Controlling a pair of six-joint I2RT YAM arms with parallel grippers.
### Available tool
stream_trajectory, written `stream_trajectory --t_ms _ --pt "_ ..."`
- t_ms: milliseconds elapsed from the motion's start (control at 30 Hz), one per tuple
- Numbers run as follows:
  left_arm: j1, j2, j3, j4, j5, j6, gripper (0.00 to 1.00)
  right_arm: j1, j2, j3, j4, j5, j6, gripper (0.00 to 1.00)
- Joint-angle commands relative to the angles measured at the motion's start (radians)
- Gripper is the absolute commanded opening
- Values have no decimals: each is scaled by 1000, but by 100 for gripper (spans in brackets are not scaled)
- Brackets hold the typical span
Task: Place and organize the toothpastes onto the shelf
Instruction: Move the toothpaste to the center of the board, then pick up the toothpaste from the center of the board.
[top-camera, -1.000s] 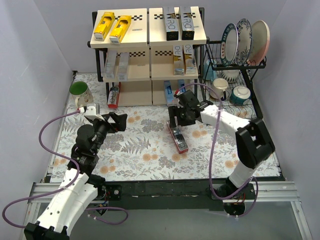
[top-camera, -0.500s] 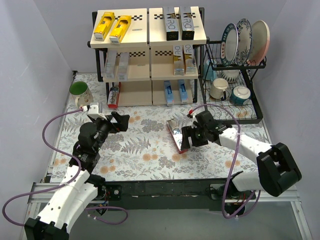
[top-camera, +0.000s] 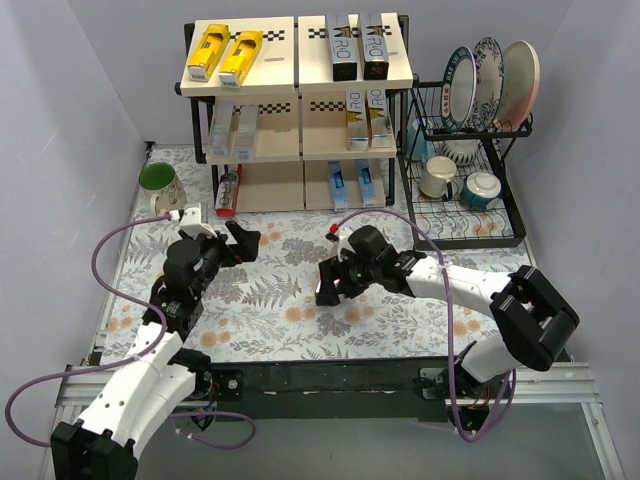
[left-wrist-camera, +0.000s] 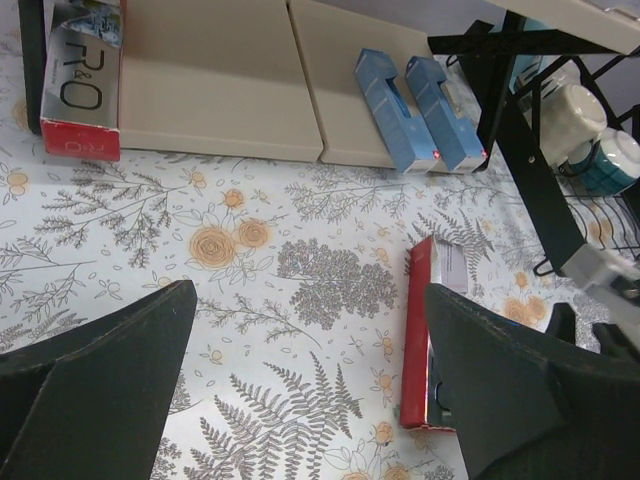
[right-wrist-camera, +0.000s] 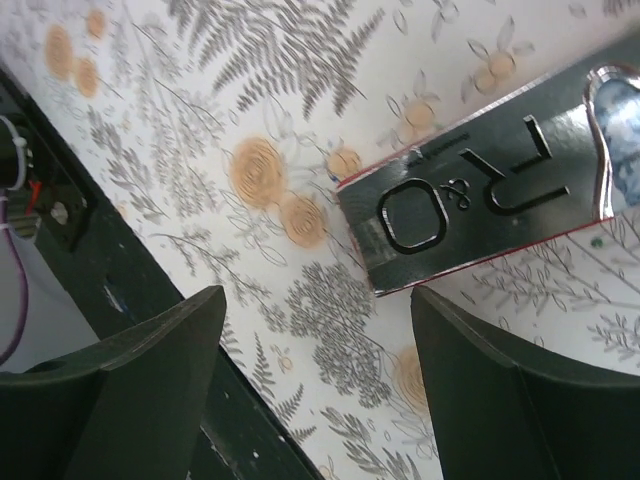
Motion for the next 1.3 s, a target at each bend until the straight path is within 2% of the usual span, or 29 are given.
stream_trajectory --t_ms 0,133,200,333,400,600,667,867,1267 --pt "-3 52 31 -15 50 -12 98 15 -46 54 70 46 -18 83" --pt "-3 116 50 -23 133 -45 98 15 -152 29 -9 219 -57 83" --pt "-7 146 57 -17 184 -71 98 15 -224 16 -22 355 -64 84" --pt "-47 262 86 -9 223 -137 98 16 -334 -61 -14 534 -88 84" --pt "-103 316 111 -10 201 -159 98 15 -396 -98 12 623 -88 84" --pt "-309 388 135 3 -46 -216 98 15 -572 -222 60 813 -90 87" --pt "-375 414 143 7 -127 -219 98 15 -640 -265 87 855 -94 89" --pt "-486 492 183 10 -245 -249 98 15 -761 -328 139 930 -113 93" --pt "-585 609 226 17 -362 -237 98 15 -845 -371 107 953 -134 97"
